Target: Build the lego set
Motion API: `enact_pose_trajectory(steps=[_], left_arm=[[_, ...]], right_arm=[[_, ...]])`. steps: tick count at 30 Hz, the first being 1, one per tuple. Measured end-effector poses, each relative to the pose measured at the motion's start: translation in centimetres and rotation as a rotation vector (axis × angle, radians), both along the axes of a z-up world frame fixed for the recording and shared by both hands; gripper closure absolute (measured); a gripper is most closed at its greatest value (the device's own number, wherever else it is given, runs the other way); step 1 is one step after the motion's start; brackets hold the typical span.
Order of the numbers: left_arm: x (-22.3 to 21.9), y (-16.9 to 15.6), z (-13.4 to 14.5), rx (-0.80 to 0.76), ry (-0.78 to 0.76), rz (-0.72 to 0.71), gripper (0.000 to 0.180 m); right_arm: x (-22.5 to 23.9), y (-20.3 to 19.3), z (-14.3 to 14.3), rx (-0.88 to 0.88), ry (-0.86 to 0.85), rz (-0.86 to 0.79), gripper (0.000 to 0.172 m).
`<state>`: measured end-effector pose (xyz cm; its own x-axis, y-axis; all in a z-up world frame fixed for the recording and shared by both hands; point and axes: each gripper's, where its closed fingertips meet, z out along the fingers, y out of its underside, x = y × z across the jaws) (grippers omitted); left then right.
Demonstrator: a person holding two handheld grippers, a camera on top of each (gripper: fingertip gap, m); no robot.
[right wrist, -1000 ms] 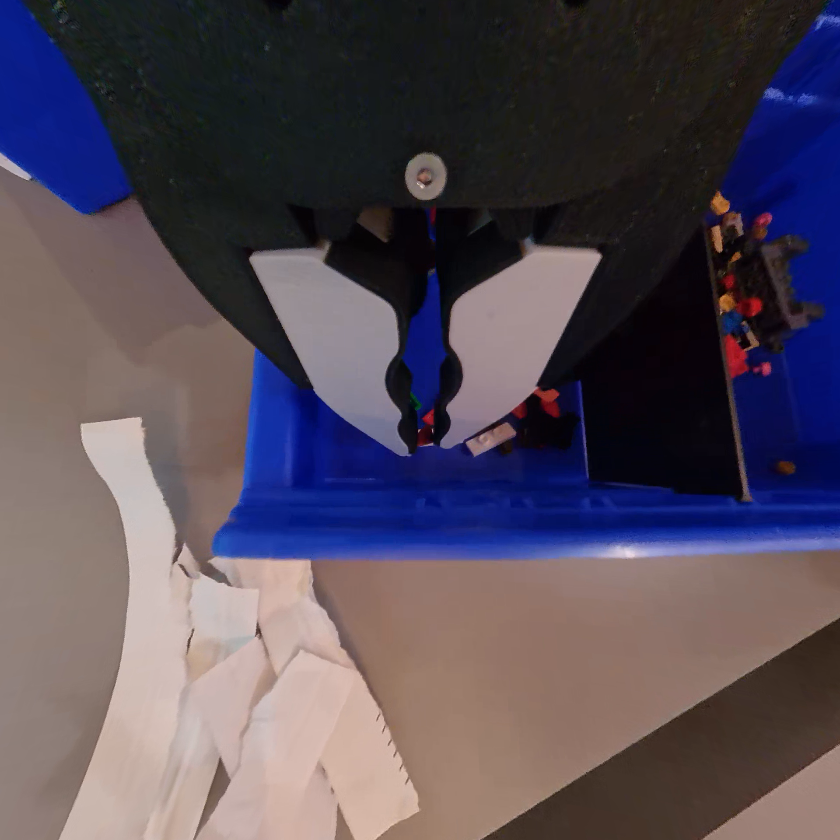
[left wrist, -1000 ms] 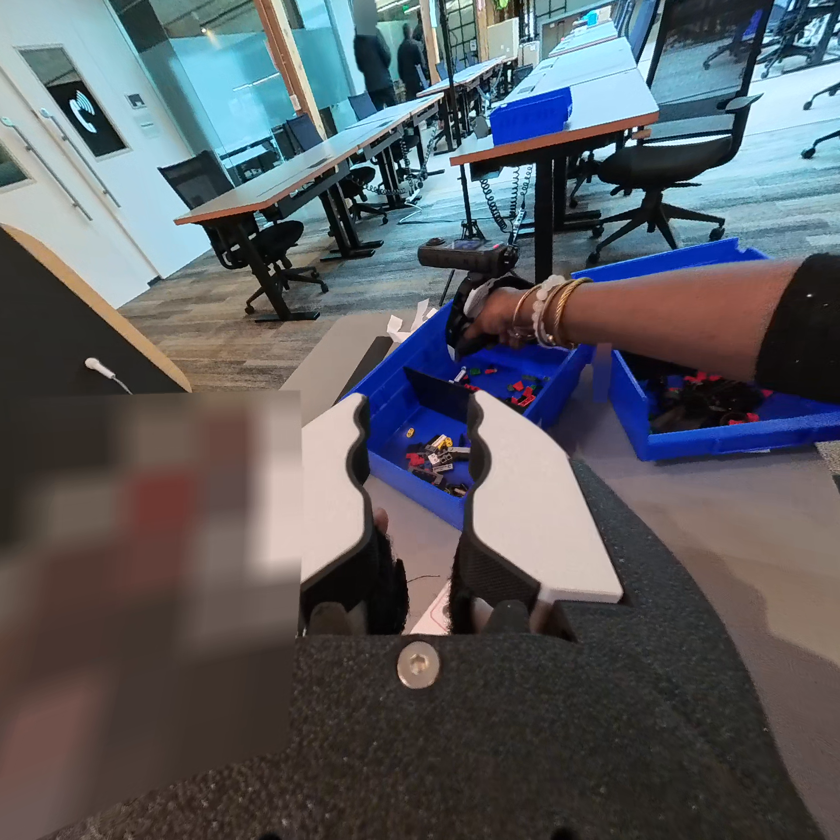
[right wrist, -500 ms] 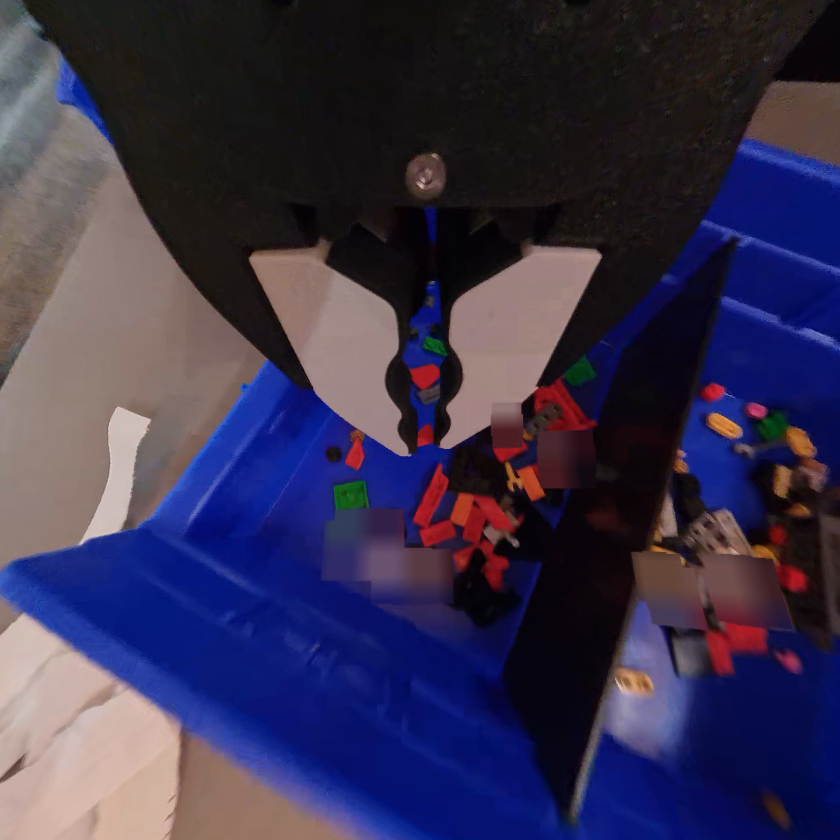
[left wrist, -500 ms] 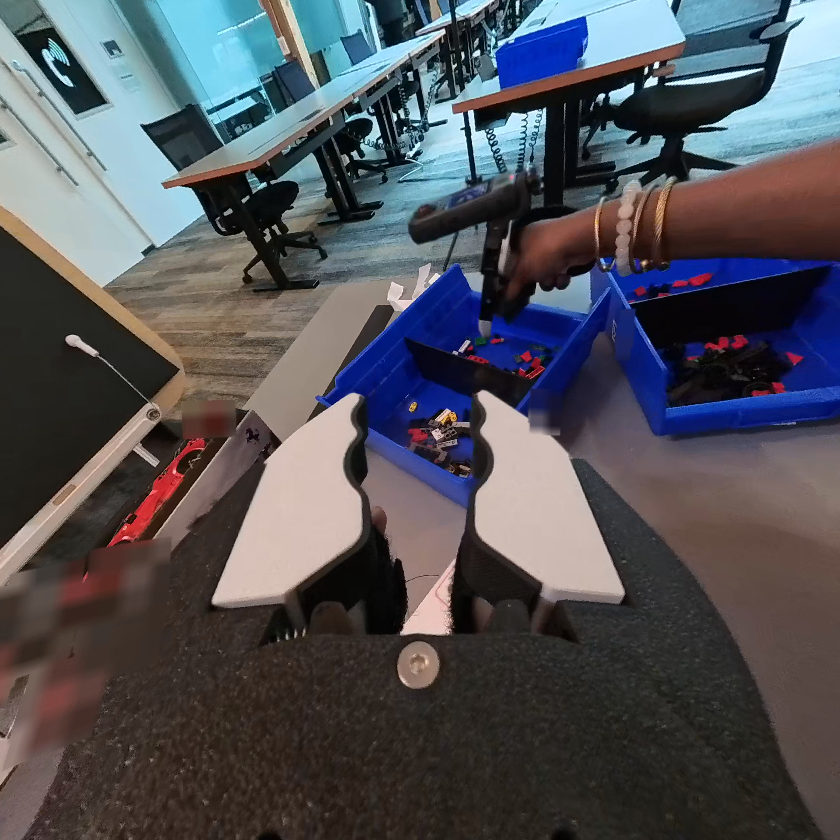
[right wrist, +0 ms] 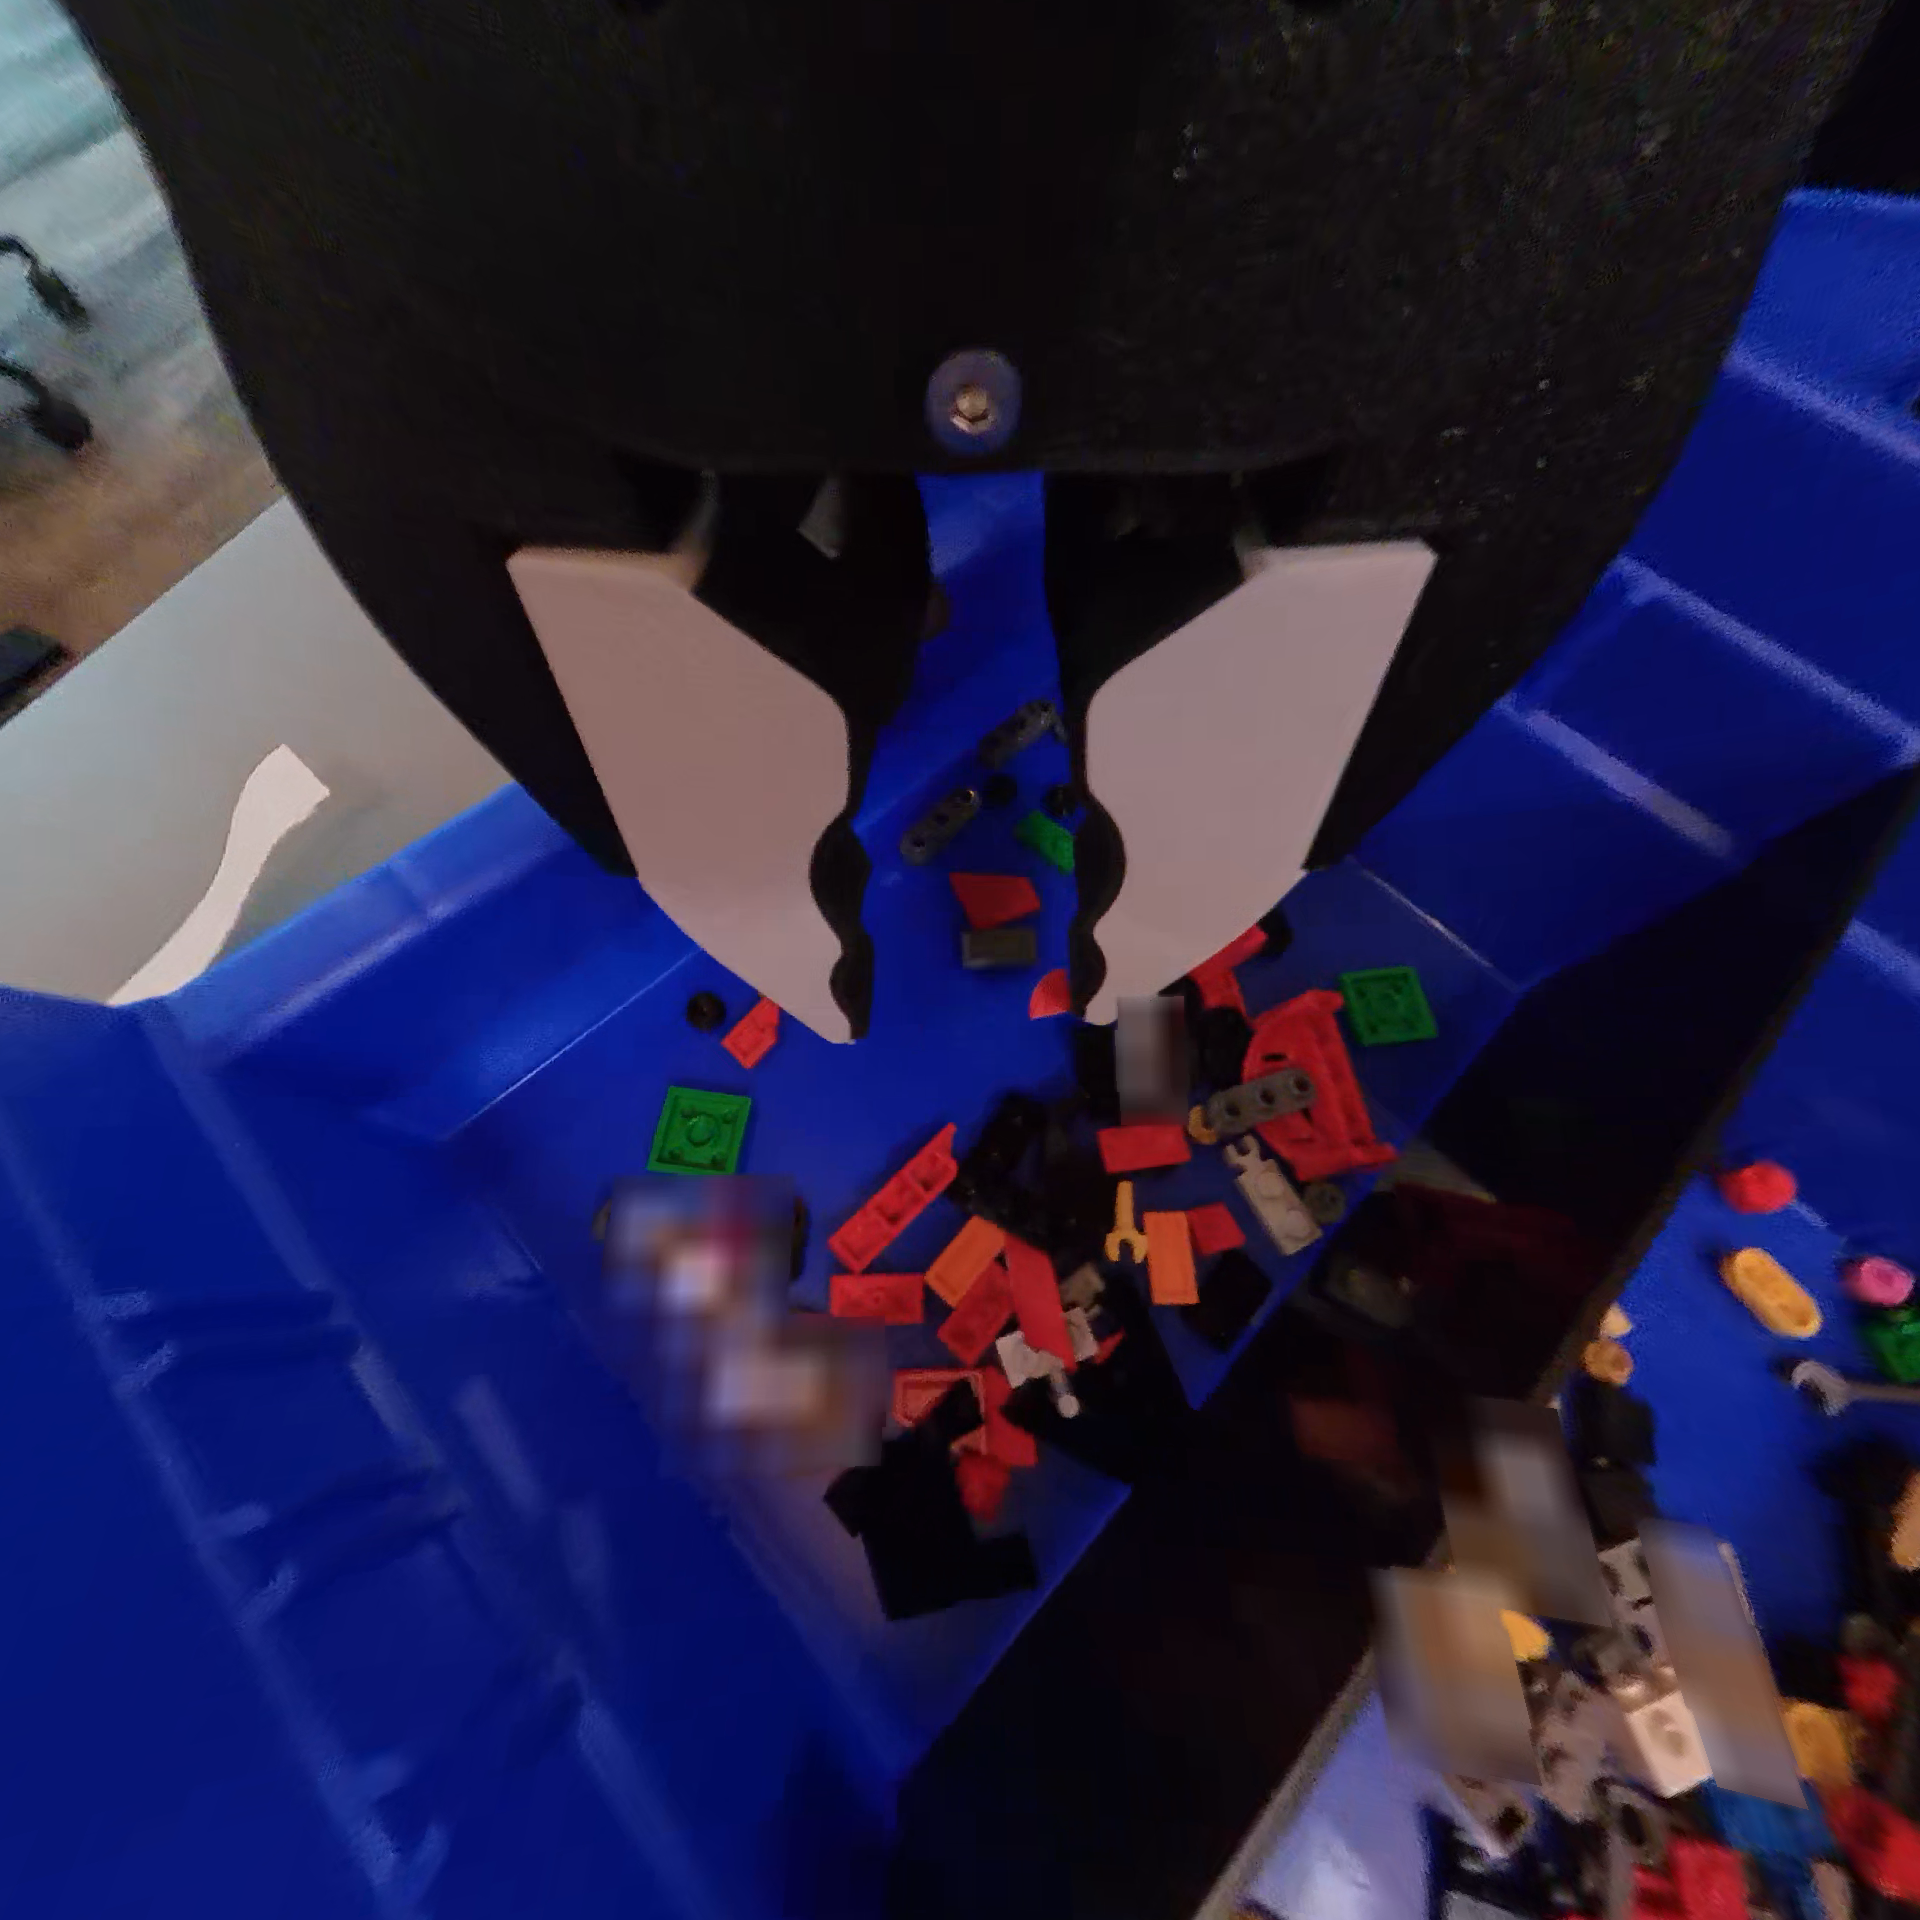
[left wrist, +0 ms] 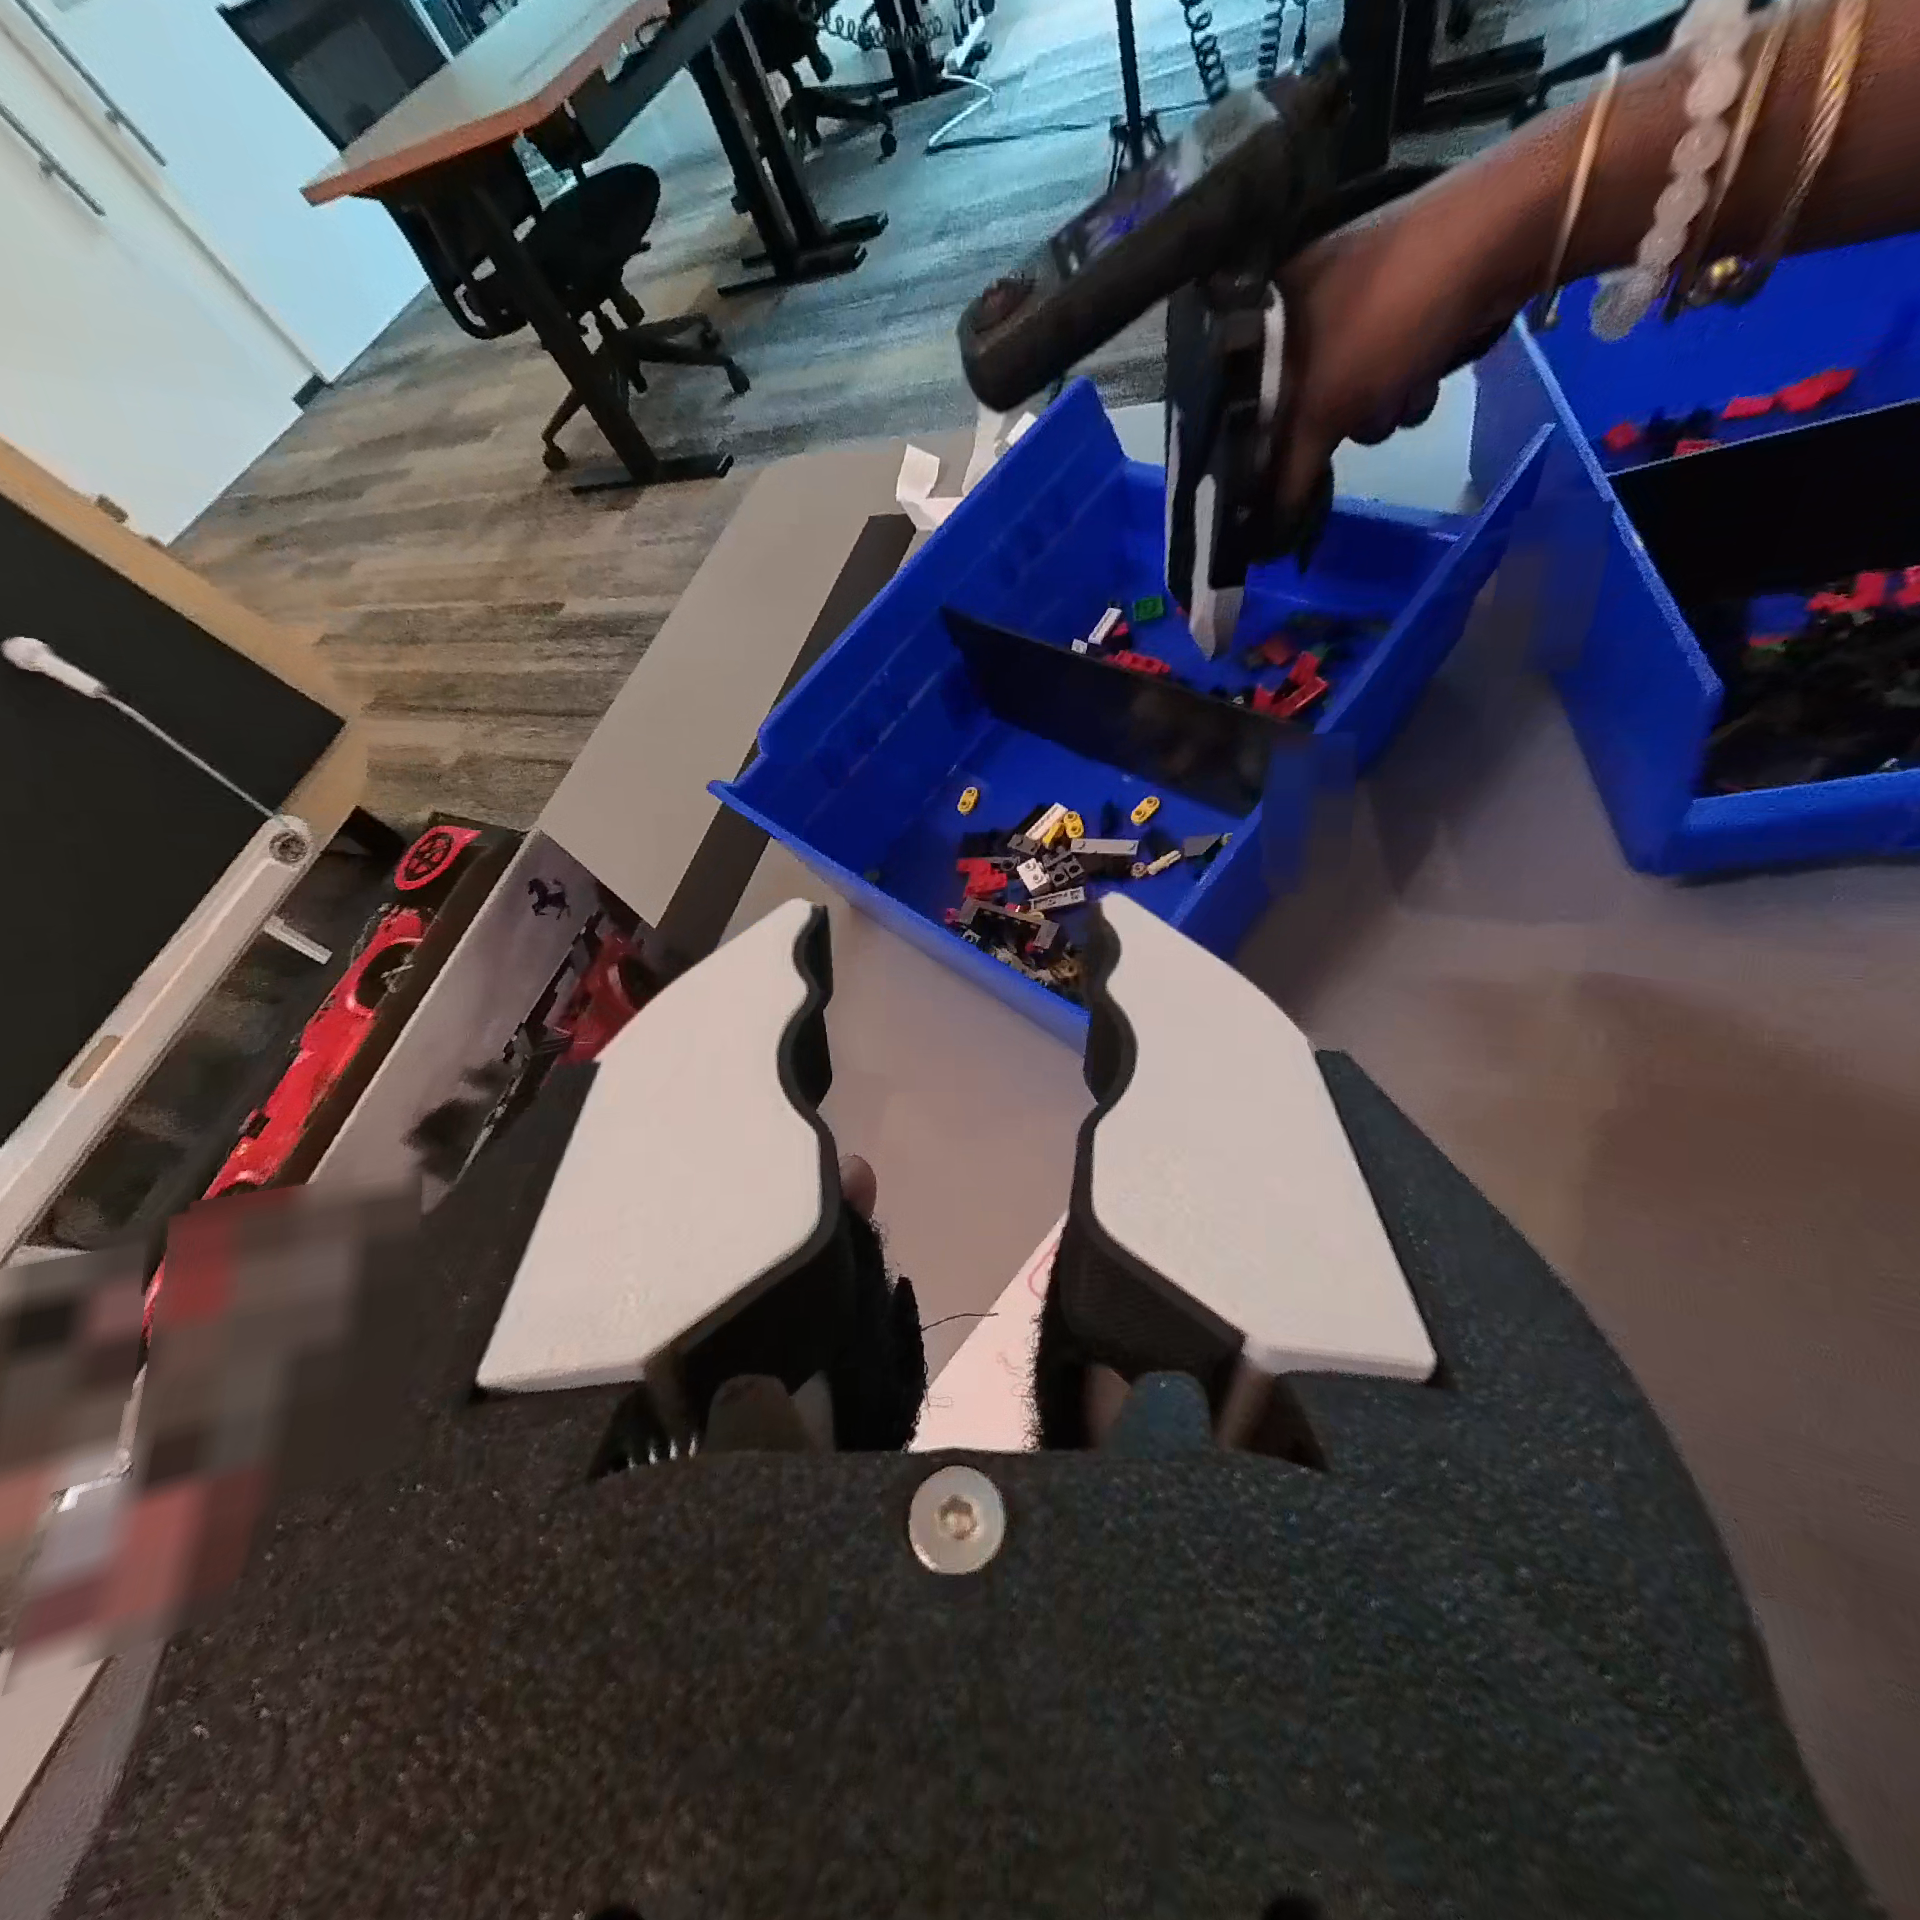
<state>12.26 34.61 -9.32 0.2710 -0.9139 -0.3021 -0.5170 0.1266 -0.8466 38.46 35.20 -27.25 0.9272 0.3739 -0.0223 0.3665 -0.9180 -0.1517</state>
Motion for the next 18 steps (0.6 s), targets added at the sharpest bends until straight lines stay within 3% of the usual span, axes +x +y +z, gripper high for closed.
enact_pose_trajectory(steps=[5, 10, 18], left_arm=[[0.8, 0.1, -0.9, -0.021, 0.013, -0.015, 0.135], [1.1, 0.2, -1.1, -0.016, 0.015, -0.012, 0.135], [1.7, -0.3, -1.6, -0.021, 0.027, -0.037, 0.135]], right_arm=[[1.7, -0.5, 0.7, 0.032, -0.072, 0.148, 0.136], [3.2, -0.4, 3.6, 0.207, -0.098, 0.253, 0.123], [6.3, -1.2, 3.5, 0.345, -0.172, 0.331, 0.122]])
